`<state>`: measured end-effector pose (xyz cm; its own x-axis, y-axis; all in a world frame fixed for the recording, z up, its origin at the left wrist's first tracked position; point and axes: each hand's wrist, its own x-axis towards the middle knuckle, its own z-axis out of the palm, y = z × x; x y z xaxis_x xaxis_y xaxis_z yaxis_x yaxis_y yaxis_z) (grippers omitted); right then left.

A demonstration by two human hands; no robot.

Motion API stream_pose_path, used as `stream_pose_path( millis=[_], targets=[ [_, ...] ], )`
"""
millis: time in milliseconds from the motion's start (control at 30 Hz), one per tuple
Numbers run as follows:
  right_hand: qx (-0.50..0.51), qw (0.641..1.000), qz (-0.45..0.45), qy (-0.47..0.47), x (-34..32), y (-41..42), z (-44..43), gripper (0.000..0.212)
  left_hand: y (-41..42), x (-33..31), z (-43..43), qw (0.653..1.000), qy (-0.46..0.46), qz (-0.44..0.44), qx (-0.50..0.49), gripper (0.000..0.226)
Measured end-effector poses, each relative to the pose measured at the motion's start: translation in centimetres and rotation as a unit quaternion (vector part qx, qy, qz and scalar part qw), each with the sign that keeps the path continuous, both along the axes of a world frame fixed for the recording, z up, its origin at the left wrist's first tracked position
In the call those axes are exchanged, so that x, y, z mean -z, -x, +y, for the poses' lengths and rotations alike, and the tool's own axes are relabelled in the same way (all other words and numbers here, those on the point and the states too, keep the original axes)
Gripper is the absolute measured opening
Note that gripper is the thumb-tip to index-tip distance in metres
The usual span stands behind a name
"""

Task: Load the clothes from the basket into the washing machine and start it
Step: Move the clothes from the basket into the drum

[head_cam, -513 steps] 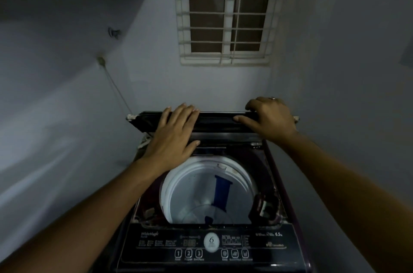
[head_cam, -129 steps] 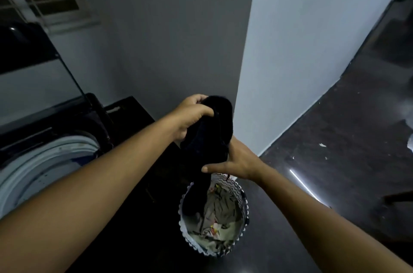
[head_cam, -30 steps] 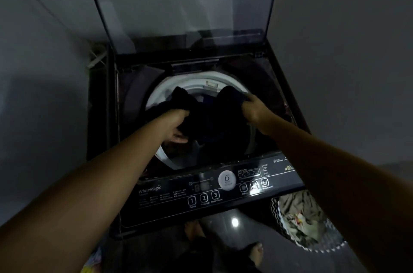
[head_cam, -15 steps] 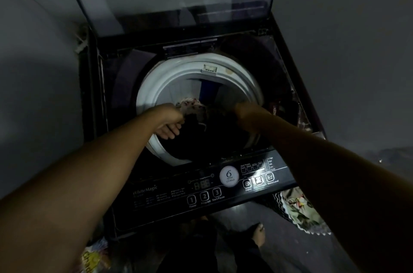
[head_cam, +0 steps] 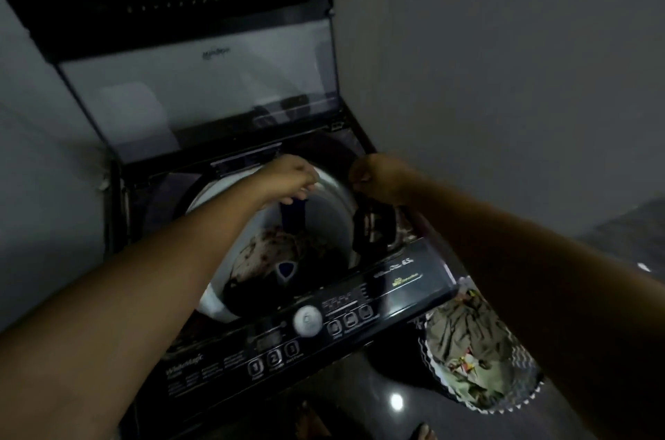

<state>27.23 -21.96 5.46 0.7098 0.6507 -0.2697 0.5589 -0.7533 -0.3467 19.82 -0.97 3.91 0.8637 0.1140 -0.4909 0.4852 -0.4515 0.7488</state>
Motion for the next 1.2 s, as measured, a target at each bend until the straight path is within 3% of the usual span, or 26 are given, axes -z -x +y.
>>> stream_pose_path(
  millis=[200,433,733,967,1067,1133,1200],
  targets=[
    [0.112,0.993,-0.011,-0.024,-2.1,-2.4,-12.2,0.022,-5.3,-3.1,-12.7,0.994,0.006,-0.076,0.075,0.014],
    [0.239,0.970,0.044,-0.034,3.0,-1.7,-28.8,0.019,-7.7,1.3,-29.3,0.982,0.040,-0.063,0.171,0.010],
    [0.326,0.933,0.154,-0.021,19.2,1.0,-44.8,0.020,-8.1,16.8,-45.3,0.977,0.059,0.035,0.204,0.015],
    [0.340,0.908,0.244,-0.023,35.1,4.9,-49.0,0.021,-5.2,32.5,-49.4,0.973,0.012,0.120,0.195,0.010],
    [0.324,0.902,0.286,-0.023,40.5,6.3,-49.1,0.038,-4.0,38.8,-49.3,0.971,-0.016,0.148,0.187,0.010],
    [0.324,0.903,0.279,-0.028,43.3,6.8,-48.7,0.063,-3.3,42.4,-49.0,0.970,-0.047,0.157,0.181,0.009],
    [0.323,0.917,0.234,-0.016,46.0,7.1,-48.2,0.075,-2.6,45.8,-49.1,0.964,-0.104,0.157,0.186,0.036]
  ],
)
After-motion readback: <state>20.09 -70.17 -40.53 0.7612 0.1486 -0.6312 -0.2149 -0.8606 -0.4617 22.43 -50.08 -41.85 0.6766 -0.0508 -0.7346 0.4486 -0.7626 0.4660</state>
